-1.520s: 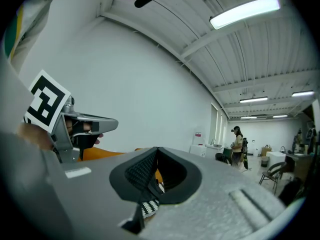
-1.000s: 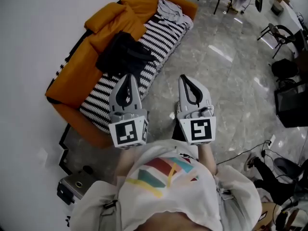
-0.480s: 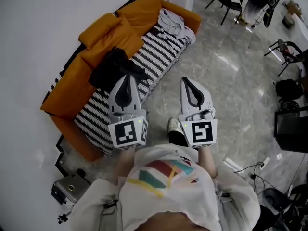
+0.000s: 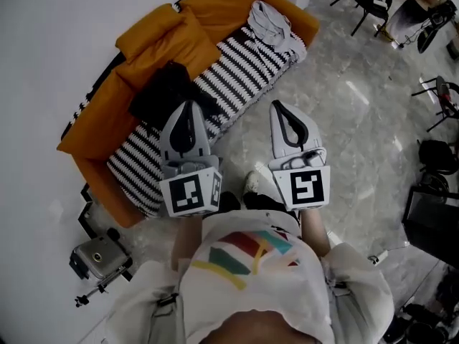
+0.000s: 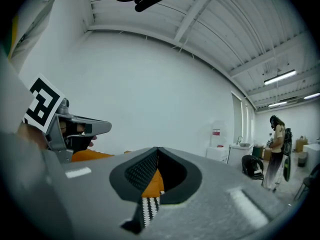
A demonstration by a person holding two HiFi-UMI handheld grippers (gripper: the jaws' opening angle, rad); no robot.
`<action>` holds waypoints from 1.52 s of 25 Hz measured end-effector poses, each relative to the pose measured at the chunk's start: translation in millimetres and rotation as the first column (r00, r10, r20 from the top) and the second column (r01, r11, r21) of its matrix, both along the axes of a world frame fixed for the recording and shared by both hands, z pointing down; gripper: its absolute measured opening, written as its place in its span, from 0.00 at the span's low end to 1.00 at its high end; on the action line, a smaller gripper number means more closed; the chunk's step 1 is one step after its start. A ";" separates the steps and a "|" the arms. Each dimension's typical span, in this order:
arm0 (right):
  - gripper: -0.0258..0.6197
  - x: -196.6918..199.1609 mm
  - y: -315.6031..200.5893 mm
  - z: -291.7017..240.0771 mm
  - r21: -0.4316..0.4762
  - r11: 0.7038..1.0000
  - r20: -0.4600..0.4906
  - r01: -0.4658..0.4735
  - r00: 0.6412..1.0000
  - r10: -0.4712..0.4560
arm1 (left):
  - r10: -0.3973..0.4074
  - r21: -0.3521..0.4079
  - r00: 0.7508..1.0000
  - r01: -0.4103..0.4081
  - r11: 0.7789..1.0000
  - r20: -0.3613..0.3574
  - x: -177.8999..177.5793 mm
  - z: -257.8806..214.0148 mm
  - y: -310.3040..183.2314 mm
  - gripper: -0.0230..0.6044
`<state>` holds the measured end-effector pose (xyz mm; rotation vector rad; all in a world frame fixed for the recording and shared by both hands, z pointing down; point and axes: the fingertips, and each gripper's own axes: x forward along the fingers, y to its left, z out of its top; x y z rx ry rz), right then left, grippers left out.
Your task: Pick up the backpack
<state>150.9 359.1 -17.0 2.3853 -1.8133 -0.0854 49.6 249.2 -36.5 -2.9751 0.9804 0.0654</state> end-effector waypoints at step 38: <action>0.04 -75.0 -317.1 9.4 -0.062 0.851 -0.001 0.521 0.853 -0.522 | -0.565 -0.090 0.824 0.560 0.824 -0.043 -124.2 24.4 -250.3 0.06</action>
